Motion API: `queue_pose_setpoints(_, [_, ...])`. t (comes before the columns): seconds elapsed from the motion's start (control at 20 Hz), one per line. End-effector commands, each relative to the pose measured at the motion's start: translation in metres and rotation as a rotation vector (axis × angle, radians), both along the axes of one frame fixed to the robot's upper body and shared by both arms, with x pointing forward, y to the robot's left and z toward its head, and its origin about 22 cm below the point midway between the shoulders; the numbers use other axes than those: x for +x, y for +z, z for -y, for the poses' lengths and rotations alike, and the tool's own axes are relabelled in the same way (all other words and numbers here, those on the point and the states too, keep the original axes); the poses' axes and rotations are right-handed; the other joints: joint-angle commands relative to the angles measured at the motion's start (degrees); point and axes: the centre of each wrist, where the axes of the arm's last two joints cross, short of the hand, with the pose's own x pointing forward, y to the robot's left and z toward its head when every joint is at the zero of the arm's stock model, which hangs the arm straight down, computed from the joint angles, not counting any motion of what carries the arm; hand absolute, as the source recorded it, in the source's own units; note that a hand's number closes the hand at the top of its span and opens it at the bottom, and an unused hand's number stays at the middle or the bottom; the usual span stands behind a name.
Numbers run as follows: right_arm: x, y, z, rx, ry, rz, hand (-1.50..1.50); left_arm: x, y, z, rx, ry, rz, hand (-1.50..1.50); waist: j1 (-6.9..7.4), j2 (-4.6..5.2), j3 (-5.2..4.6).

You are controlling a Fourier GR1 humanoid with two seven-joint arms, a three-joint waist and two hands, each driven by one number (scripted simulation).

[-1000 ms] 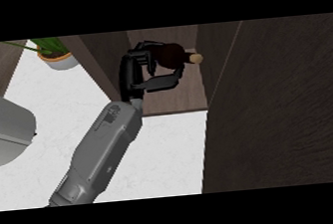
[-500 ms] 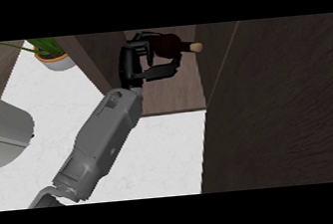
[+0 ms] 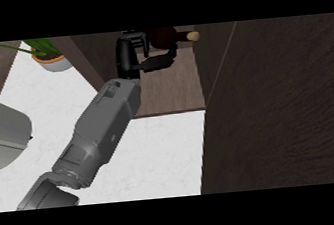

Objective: Pick up the wine, place it into the cabinet and close the cabinet

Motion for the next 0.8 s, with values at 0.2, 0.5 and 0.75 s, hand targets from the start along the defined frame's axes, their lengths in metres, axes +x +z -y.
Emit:
queue_pose_setpoints(0.2, [-0.024, 0.004, 0.007, 0.041, 0.065, 0.012, -1.5, -0.002, -0.014, -0.008, -0.125, 0.044, -0.061, 1.5, -1.08, 0.09, 0.01])
queue_pose_setpoints(0.5, [-0.014, 0.002, -0.002, 0.029, 0.062, 0.02, -1.5, 0.002, -0.012, -0.008, -0.178, 0.027, -0.074, 1.5, -0.78, 0.36, -0.02])
queue_pose_setpoints(0.75, [-0.009, 0.006, -0.004, 0.044, 0.067, 0.021, -1.5, 0.005, -0.007, -0.006, -0.154, 0.054, -0.074, 1.5, -0.82, 0.51, -0.04])
